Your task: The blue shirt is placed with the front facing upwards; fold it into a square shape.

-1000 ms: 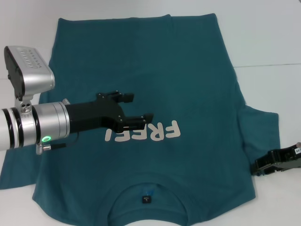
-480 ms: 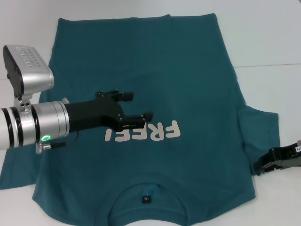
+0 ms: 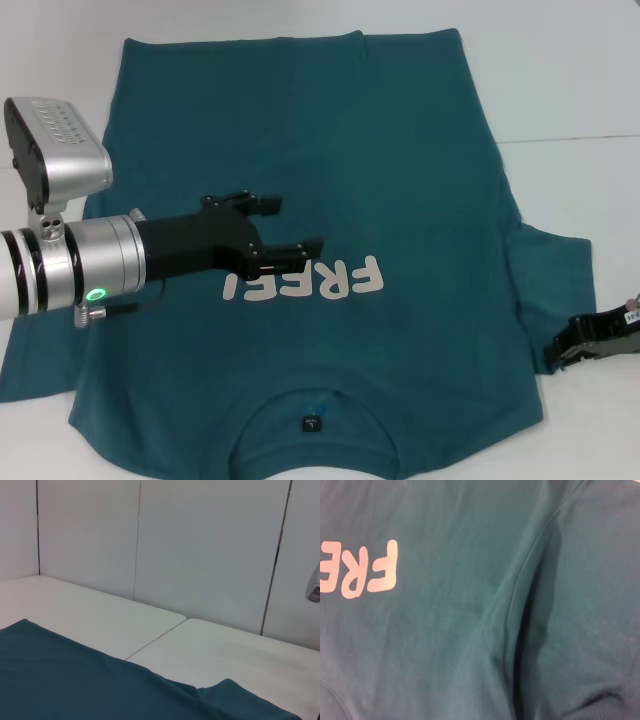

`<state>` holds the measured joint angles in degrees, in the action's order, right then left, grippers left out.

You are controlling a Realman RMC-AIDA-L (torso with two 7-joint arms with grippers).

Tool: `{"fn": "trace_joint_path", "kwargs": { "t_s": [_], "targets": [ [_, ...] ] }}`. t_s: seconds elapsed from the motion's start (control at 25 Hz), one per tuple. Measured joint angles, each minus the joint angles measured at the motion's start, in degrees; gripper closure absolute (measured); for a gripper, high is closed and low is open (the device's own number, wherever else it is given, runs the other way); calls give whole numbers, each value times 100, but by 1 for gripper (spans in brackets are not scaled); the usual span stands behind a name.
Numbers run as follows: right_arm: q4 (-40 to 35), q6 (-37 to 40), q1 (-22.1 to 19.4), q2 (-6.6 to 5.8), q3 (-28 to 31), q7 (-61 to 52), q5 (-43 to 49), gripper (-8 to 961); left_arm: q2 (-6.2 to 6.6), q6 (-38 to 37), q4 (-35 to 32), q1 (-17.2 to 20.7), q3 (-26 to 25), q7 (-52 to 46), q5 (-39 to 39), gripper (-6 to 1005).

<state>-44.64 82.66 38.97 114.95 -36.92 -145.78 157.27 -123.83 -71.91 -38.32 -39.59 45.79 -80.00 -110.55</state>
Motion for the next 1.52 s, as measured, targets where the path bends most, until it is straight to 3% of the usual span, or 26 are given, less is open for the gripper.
{"fn": "trace_joint_path", "kwargs": {
  "t_s": [0.08,0.52,0.88,1.16,1.52],
  "targets": [
    [0,-4,2,6,0,0,1,639,0,22,0,1,-5,1,0,124],
    [-56,-40,3,10,1,2,0,890,11,55,68,4,-9,63,73,124],
    [-185,41,-93,-67,23,8,-4,922,3,54,71,4,-8,64,73,124],
    [-932,511,-298,-18,1,-38,7,923,-7,54,109,-9,-8,64,91,125],
    [-1046,685,-528,-46,0,-46,41,924,-9,54,141,-21,0,71,141,124]
  ]
}}
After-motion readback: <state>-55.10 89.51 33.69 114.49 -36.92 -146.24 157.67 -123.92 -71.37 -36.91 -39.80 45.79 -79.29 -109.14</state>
